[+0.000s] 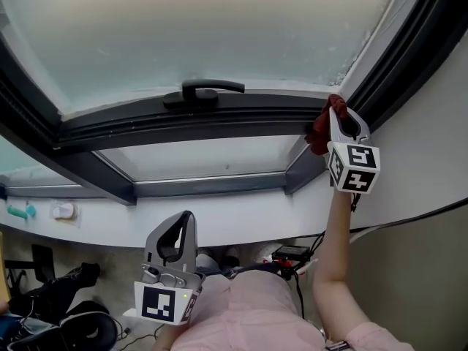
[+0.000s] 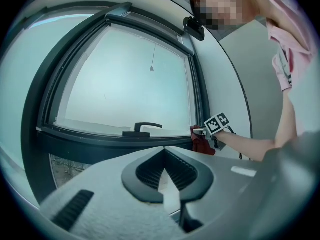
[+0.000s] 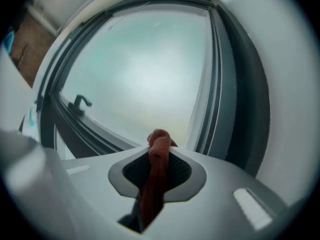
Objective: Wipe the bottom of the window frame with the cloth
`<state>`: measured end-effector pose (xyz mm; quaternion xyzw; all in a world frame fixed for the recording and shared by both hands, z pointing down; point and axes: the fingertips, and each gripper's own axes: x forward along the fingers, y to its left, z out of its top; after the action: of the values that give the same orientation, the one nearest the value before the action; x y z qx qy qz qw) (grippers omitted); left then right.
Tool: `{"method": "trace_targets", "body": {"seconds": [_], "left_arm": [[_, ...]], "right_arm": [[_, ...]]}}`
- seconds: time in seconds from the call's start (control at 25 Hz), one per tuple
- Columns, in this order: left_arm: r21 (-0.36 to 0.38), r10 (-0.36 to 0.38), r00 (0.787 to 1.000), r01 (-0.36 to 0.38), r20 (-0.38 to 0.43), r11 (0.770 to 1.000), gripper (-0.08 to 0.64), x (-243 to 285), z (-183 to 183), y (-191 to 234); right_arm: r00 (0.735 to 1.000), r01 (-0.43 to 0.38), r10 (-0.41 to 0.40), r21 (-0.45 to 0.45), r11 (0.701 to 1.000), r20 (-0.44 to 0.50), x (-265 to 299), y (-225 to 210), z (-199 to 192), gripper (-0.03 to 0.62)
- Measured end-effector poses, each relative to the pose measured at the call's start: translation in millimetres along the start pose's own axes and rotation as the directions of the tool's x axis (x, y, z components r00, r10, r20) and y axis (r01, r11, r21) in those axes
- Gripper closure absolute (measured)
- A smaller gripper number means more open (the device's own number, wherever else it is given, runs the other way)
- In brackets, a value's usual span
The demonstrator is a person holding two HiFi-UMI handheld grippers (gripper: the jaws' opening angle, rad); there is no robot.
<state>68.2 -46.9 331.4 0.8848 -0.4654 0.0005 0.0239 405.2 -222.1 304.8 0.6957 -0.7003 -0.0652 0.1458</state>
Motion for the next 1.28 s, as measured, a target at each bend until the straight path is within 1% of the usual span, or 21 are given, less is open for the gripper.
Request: {"method": "trace_targets", "body": {"seconds": [0.08,0.12,0.2,0.32,0.52,0.64,0.76,0.88,1.0,1.16,1.28], "left_arm": [[-0.002,0.002,1.000,-0.002,-0.003,1.000,0.560,-1.0,-0.6,4.0],[-0.002,0.002,1.000,-0.002,-0.003,1.000,0.560,-1.0,-0.7,5.6],[0.001,-0.002,1.000,0.002,-0.004,1.000,0.560,-0.6,-0.4,7.6],[0.004,-0.009,1.000,0.009,-0.002,1.000,0.560,-1.1,1.1,9.5],[-0.002,0.000,1.000,0.000,-0.010,1.000,0.560,-8.0,1.4,18.9],[-0.007,0.017,1.000,-0.017,-0.011,1.000,0.560,-13.9,0.6,28.0],[-0.015,0.034,0.999,-0.035,-0.013,0.999,0.560,-19.3,-0.6,37.1],[-0.021,0.040,0.999,-0.041,-0.016,0.999,0.560,-22.0,-1.1,43.7],[-0.027,0.039,0.999,-0.039,-0.018,0.999,0.560,-22.3,-1.9,47.4],[-0.030,0.030,0.999,-0.031,-0.019,0.999,0.560,-18.7,-2.6,50.4],[-0.030,0.016,1.000,-0.016,-0.018,0.999,0.560,-14.5,-1.4,48.0]], "right_arm": [[0.993,-0.092,0.081,0.124,0.988,0.090,-10.6,23.1,16.8,0.534],[0.983,-0.145,0.124,0.162,0.976,0.133,-15.7,39.2,25.9,0.534],[0.958,-0.241,0.200,0.198,0.950,0.205,-24.5,74.9,42.5,0.535],[0.920,-0.347,0.291,0.199,0.916,0.263,-33.1,129.2,57.8,0.535],[0.884,-0.442,0.403,0.144,0.885,0.236,-32.9,207.5,60.0,0.535],[0.867,-0.479,0.450,0.108,0.871,0.215,-28.1,242.5,61.2,0.535],[0.854,-0.504,0.481,0.090,0.859,0.198,-23.3,265.6,62.1,0.535],[0.856,-0.508,0.490,0.090,0.857,0.167,-14.9,278.3,60.1,0.535],[0.861,-0.506,0.495,0.093,0.857,0.118,-3.0,285.7,47.9,0.535],[0.861,-0.503,0.492,0.074,0.861,0.126,-0.3,287.9,48.1,0.537],[0.855,-0.513,0.502,0.070,0.855,0.129,-0.4,288.7,49.7,0.537]]}}
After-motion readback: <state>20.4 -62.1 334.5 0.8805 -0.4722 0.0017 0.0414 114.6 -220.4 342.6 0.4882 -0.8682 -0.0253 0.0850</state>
